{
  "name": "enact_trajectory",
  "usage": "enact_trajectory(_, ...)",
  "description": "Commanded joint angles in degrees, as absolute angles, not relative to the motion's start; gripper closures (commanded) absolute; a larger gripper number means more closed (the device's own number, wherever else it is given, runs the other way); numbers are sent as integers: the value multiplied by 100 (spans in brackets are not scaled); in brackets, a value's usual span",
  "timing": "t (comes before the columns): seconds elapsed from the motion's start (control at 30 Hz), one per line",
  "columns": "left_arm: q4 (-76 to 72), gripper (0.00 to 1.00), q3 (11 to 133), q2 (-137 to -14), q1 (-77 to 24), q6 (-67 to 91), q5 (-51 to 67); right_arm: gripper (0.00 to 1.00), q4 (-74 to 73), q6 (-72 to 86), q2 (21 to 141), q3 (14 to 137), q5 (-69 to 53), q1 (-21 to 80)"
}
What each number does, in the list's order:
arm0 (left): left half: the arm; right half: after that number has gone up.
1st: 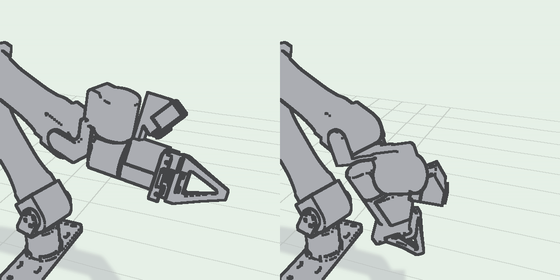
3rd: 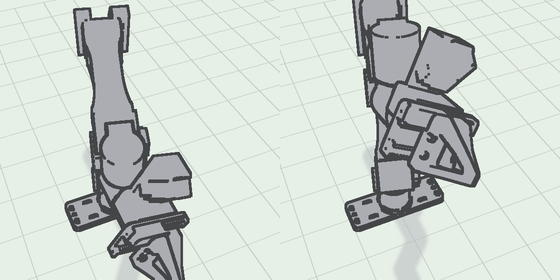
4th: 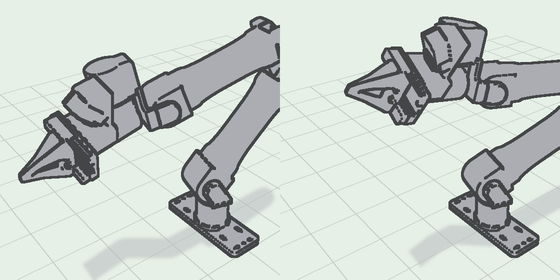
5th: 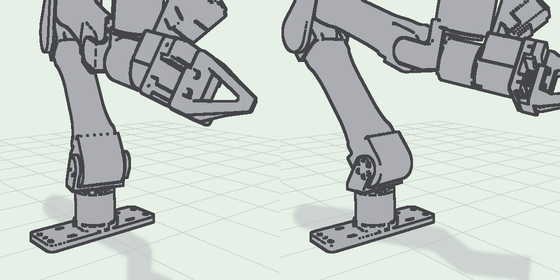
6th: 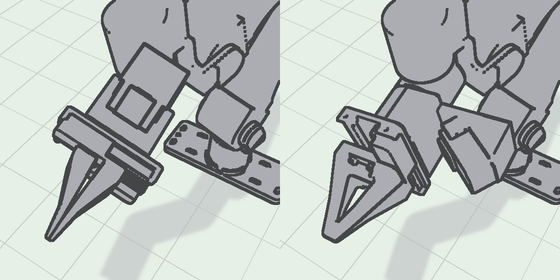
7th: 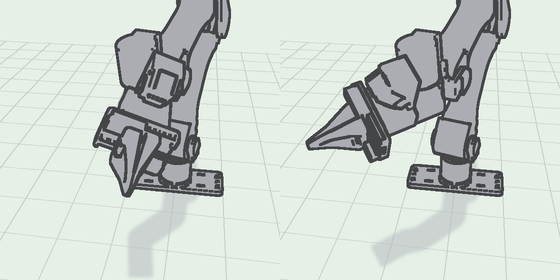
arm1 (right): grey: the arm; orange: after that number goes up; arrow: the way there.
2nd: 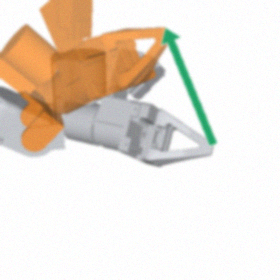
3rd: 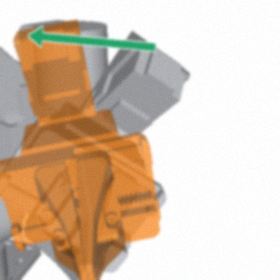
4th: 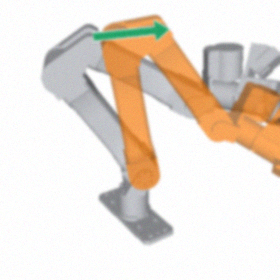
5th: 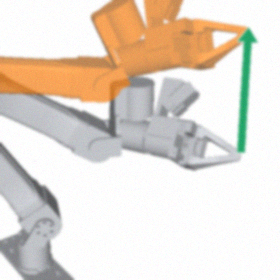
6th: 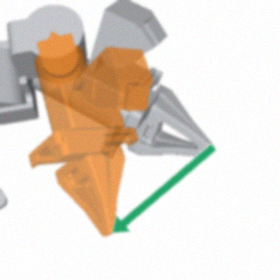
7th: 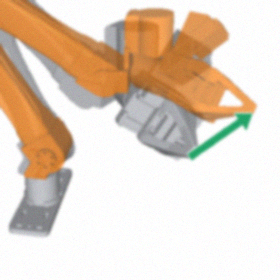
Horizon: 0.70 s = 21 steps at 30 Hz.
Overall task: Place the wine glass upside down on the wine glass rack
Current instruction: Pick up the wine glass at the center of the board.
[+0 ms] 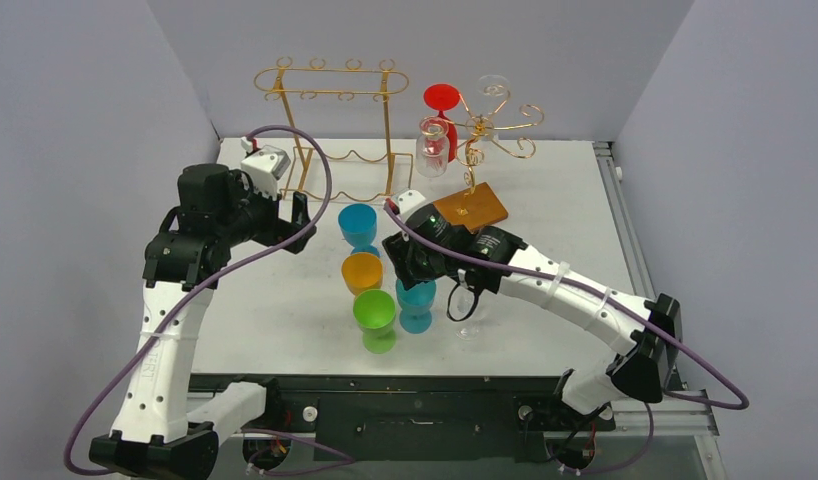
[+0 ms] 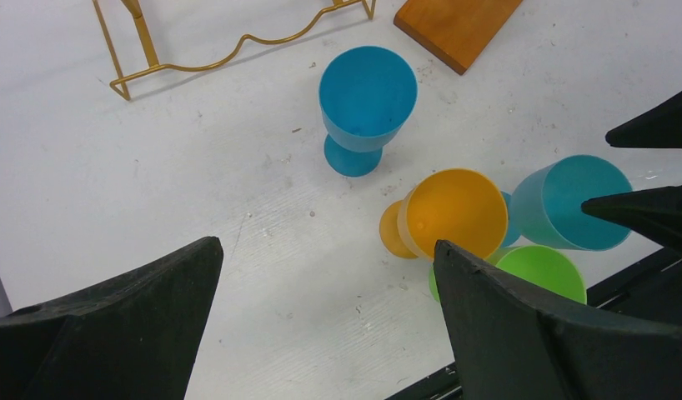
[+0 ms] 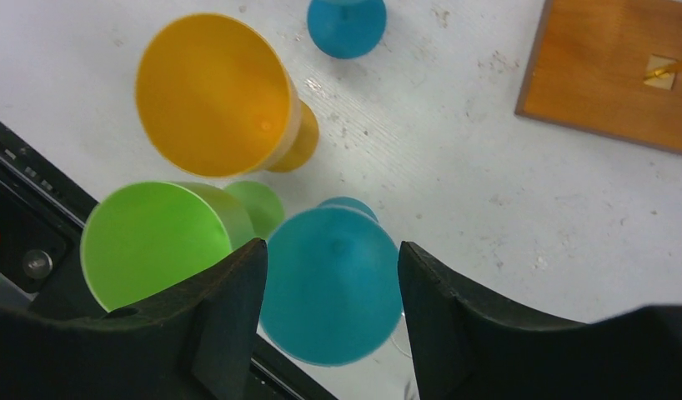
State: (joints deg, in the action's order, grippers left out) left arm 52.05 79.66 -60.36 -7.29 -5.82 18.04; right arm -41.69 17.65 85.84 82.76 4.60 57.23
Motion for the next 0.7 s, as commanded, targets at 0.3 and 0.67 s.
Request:
enact_trajectory(0.3, 5399, 4, 7901, -5927, -703, -844, 2151, 53, -4041, 1729, 7844, 7103, 86, 5069)
enact_trajectory(0.67, 5505, 4, 7893, -5882, -711, -894, 2283, 68, -3997, 1548, 8365, 7379, -760, 4823)
